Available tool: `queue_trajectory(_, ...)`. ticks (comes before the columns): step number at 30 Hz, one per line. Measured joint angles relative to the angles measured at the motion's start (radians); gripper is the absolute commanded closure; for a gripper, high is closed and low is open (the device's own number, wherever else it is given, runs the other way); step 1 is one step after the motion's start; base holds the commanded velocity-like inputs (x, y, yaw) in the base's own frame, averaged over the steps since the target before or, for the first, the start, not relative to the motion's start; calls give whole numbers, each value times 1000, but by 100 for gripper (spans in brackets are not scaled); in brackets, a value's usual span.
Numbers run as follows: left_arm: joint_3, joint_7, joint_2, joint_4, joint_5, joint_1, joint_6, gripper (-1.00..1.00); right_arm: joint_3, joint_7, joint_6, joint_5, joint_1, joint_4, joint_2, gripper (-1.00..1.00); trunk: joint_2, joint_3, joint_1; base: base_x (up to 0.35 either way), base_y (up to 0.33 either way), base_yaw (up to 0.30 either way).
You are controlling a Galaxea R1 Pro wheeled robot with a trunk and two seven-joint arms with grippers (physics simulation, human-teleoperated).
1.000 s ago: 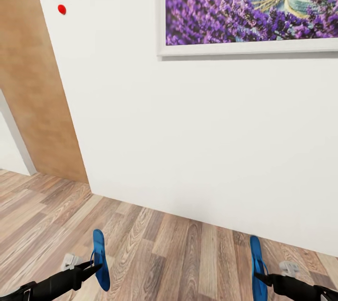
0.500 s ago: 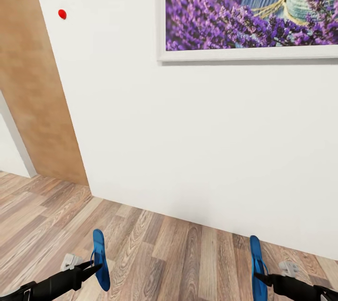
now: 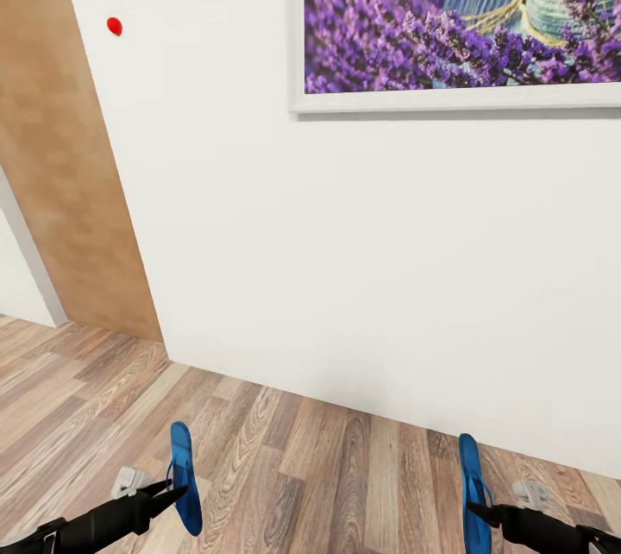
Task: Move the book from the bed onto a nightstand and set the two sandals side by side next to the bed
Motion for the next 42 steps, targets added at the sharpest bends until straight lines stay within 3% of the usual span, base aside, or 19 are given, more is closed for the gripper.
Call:
queue_trajectory(14, 1, 0, 1, 0, 2, 0, -1, 100, 0, 1, 0, 2, 0, 0, 0, 100, 0, 0, 0, 182, 0, 14)
queue_trajectory(35, 1, 1, 0, 0, 2, 0, -1, 100, 2, 0, 0, 3, 0, 0, 1, 100, 0, 0, 0, 6, 0, 278)
queue_trajectory(42, 2, 2, 0, 0, 2, 0, -2, 100, 2, 0, 0, 4, 0, 0, 1, 100, 0, 0, 0, 199, -61, 289)
